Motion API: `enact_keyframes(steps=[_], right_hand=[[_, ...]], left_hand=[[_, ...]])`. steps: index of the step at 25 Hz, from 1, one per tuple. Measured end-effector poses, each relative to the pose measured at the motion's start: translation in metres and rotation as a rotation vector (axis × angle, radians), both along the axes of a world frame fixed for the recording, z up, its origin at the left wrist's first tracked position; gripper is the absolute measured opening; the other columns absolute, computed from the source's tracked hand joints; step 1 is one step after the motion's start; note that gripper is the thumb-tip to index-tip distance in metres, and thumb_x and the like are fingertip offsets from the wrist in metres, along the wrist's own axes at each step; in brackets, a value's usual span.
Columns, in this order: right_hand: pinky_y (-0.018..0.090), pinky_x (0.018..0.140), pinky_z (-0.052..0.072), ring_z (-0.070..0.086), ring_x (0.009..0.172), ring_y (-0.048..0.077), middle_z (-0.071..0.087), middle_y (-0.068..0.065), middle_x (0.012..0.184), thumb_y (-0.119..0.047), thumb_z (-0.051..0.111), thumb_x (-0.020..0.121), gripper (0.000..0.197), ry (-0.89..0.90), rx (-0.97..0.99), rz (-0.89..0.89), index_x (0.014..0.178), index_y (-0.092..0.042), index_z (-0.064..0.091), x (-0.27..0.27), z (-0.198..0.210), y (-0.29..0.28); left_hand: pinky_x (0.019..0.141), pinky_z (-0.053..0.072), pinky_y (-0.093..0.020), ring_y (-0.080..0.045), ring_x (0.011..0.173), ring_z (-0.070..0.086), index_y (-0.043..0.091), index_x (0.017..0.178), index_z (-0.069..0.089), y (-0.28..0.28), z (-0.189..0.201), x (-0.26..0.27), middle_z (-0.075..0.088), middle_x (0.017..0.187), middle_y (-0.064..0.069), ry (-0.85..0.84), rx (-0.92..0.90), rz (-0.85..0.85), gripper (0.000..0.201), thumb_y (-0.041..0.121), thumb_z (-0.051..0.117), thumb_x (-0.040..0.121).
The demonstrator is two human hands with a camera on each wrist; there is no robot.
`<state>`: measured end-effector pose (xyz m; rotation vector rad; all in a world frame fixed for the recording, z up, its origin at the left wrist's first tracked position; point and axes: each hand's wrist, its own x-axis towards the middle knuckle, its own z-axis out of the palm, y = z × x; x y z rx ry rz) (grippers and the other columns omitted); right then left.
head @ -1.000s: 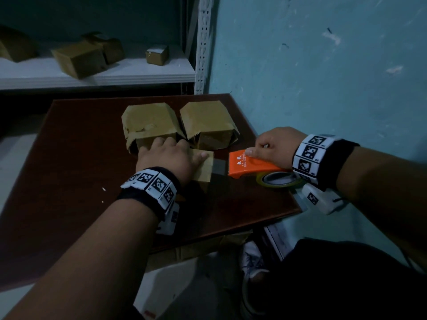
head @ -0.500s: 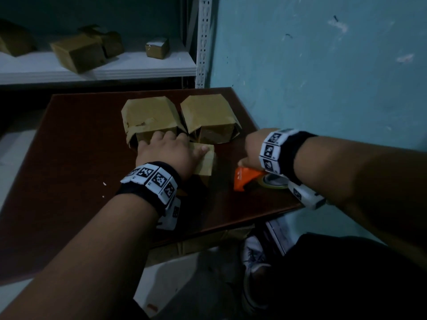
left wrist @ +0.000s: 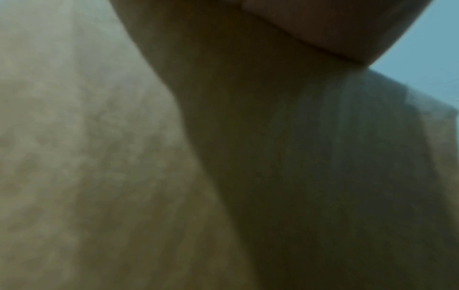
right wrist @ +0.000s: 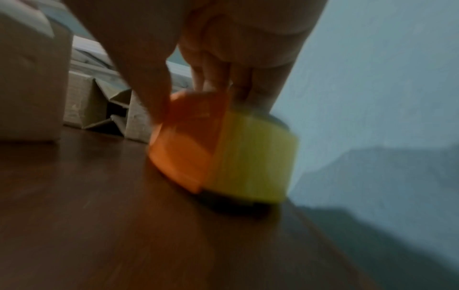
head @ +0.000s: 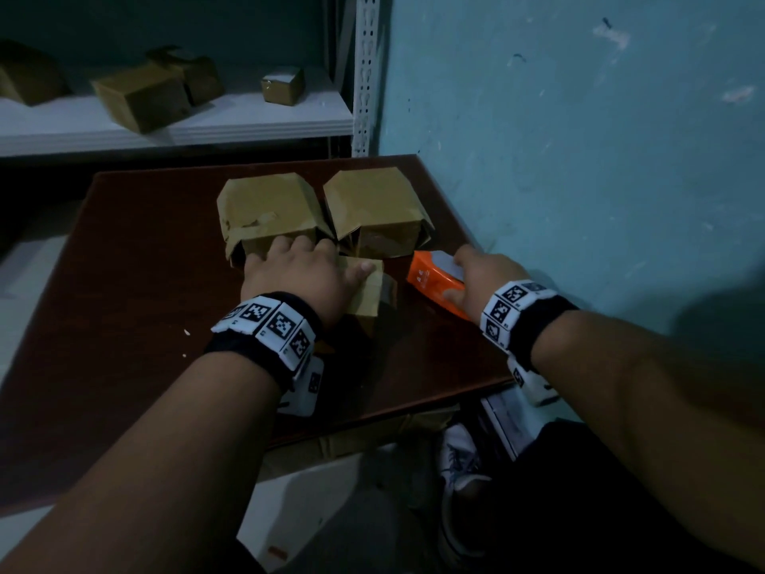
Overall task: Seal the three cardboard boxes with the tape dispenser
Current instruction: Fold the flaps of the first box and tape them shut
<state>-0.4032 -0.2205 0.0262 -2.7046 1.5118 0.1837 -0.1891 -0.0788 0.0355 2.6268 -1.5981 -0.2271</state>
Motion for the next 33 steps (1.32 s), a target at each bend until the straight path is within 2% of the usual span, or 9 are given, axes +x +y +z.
enact_keyframes(steps=[4,6,11,16,19,24,26,29,33], right_hand=[[0.042,0.088,0.055,0.063,0.105,0.034,0.064,0.012,0.117,-0.066,0.064,0.092,0.057,-0.002,-0.053,0.009,0.125,-0.02,0.059,-0.001,0.01,0.002],[0.039,0.083,0.052,0.063,0.098,0.029,0.065,0.007,0.107,-0.068,0.059,0.093,0.051,-0.184,-0.052,-0.01,0.112,-0.021,0.066,0.004,0.024,0.004],[0.043,0.065,0.062,0.074,0.07,0.022,0.076,0.003,0.082,-0.06,0.055,0.1,0.047,-0.713,0.386,-0.191,0.096,-0.017,0.071,0.025,0.027,0.034],[0.036,0.056,0.057,0.077,0.082,0.025,0.076,0.008,0.1,-0.066,0.048,0.102,0.059,-0.817,0.813,-0.371,0.117,-0.012,0.066,0.029,-0.014,0.048],[0.032,0.054,0.047,0.074,0.083,0.029,0.074,0.014,0.107,-0.076,0.037,0.099,0.074,-0.838,1.058,-0.481,0.114,-0.009,0.066,0.037,-0.021,0.046],[0.03,0.051,0.041,0.065,0.063,0.025,0.074,0.008,0.081,-0.094,0.046,0.075,0.094,-0.977,1.111,-0.515,0.102,-0.008,0.074,0.06,-0.041,0.05],[0.033,0.053,0.042,0.061,0.062,0.024,0.068,0.007,0.075,-0.089,0.055,0.074,0.078,-1.083,1.086,-0.495,0.09,-0.015,0.074,0.062,-0.048,0.051],[0.036,0.058,0.042,0.057,0.066,0.024,0.062,0.003,0.075,-0.07,0.057,0.092,0.048,-1.18,1.023,-0.373,0.074,-0.028,0.072,0.061,-0.056,0.055],[0.031,0.056,0.043,0.062,0.067,0.019,0.076,-0.01,0.083,-0.069,0.054,0.097,0.041,-1.213,0.995,-0.364,0.09,-0.037,0.079,0.068,-0.064,0.062]], left_hand=[[0.108,0.038,-0.061,-0.032,0.134,0.046,0.028,0.132,0.055,0.001,0.001,0.0,0.056,0.139,-0.006,-0.002,0.002,0.003,0.078,0.083,0.015,0.094],[0.106,0.038,-0.061,-0.032,0.133,0.046,0.028,0.13,0.056,0.001,0.0,0.0,0.057,0.137,-0.006,-0.007,0.002,-0.002,0.078,0.084,0.014,0.094],[0.108,0.036,-0.063,-0.033,0.133,0.045,0.027,0.127,0.055,0.002,0.001,-0.001,0.056,0.136,-0.007,0.016,0.011,0.041,0.076,0.083,0.016,0.094],[0.106,0.037,-0.064,-0.034,0.132,0.045,0.026,0.128,0.056,0.001,-0.001,-0.003,0.057,0.135,-0.008,0.006,0.019,0.098,0.079,0.084,0.014,0.093],[0.103,0.039,-0.062,-0.033,0.13,0.047,0.027,0.125,0.056,0.0,-0.003,-0.005,0.058,0.131,-0.006,-0.017,0.011,0.107,0.077,0.083,0.014,0.093],[0.099,0.039,-0.059,-0.032,0.127,0.047,0.027,0.122,0.057,0.0,-0.005,-0.007,0.058,0.128,-0.006,-0.024,-0.017,0.132,0.077,0.083,0.012,0.095],[0.099,0.039,-0.059,-0.033,0.127,0.047,0.026,0.121,0.057,0.0,-0.006,-0.008,0.057,0.128,-0.006,-0.029,-0.013,0.14,0.077,0.083,0.012,0.095],[0.098,0.039,-0.058,-0.033,0.127,0.046,0.025,0.12,0.056,0.0,-0.006,-0.009,0.057,0.127,-0.006,-0.031,-0.017,0.147,0.077,0.082,0.011,0.095],[0.098,0.04,-0.058,-0.033,0.127,0.047,0.026,0.124,0.056,0.0,-0.006,-0.012,0.057,0.128,-0.006,-0.05,-0.012,0.152,0.075,0.081,0.013,0.095]])
